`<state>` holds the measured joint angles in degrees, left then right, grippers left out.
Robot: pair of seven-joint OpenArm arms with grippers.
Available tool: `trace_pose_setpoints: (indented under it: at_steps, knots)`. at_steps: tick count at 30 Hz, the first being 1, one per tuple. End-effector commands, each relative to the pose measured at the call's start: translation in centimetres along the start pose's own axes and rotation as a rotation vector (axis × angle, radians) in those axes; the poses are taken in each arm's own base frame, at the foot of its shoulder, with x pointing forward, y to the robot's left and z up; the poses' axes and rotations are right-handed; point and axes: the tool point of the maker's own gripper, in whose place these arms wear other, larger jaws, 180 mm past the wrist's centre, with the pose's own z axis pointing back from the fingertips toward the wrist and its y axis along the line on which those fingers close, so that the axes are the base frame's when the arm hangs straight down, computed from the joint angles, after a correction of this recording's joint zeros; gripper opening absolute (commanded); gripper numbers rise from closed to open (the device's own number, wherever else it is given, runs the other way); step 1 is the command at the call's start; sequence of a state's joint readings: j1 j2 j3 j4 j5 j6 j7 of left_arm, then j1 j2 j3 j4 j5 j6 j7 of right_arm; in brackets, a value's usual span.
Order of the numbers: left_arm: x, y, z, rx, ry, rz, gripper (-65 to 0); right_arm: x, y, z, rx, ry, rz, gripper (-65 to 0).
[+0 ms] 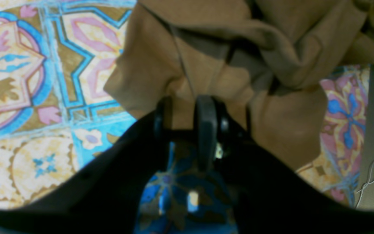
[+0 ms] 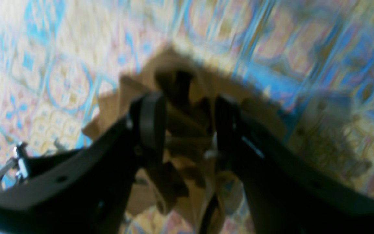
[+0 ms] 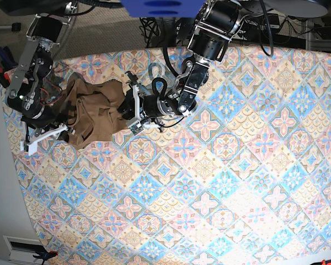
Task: Layout the t-shirt on the table in an organized manner, then fold the t-shirt properly
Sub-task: 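Press the bundle flat with the right gripper while the left holds it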
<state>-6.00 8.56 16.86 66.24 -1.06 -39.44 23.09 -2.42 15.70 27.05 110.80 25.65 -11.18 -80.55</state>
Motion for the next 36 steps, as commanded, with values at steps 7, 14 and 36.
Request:
trace_pose_setpoints:
  at_steps: [7,14,36]
  knots:
    - [-0.3,-0.5,-0.2,-0.011,0.034,-0.024,-51.4,3.3,-0.1,0.6,-0.001,-0.149,0.013,-41.0]
    - [-0.3,-0.5,-0.2,-0.011,0.034,-0.024,-51.4,3.6,-5.6,2.0,-0.158,-0.231,-0.035,-41.0]
    - [-0.2,-0.5,-0.2,-0.01,0.031,-0.026,-51.4,-1.0,-2.0,-1.6,-0.094,-0.06,0.161,-41.0]
